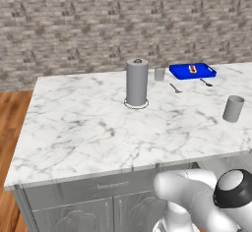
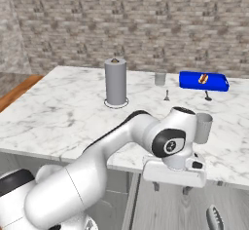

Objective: Take the tongs from the drawer on the right and place them on the dining counter next to the tray containing the hot dog.

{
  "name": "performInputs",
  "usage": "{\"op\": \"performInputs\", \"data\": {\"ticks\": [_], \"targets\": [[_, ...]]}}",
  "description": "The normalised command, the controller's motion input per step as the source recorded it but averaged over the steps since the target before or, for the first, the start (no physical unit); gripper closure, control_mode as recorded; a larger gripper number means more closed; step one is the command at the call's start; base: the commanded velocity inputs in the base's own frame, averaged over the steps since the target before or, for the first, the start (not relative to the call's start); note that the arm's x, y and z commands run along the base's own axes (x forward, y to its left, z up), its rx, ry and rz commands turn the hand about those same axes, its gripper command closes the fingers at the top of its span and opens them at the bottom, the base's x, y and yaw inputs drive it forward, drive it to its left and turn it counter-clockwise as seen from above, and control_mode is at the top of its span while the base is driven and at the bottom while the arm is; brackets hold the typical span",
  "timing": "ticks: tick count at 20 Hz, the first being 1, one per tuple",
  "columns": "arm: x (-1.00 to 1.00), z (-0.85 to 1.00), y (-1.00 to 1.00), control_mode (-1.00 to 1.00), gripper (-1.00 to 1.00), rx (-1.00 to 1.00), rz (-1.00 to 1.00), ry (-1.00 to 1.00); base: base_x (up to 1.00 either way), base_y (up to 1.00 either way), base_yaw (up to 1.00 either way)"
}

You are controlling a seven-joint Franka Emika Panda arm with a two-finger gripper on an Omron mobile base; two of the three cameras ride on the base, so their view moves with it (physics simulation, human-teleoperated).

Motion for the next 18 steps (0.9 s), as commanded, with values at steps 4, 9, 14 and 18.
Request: {"op": "performInputs", "data": {"ticks": [4,9,14,18], "targets": [[0.48,-0.12,0.00,-1.00,-1.00,0.00,0.00,0.00,0.00,0.00,0.00],[0.32,-0.32,-0.17,-1.00,-1.00,0.00,-0.01,0.00,0.00,0.00,0.00],[0.16,-0.39,-0.35,-1.00,-1.00,0.00,0.00,0.00,0.00,0.00,0.00],[0.03,-0.47,-0.42,-1.00,-1.00,0.00,0.00,0.00,0.00,0.00,0.00]]}}
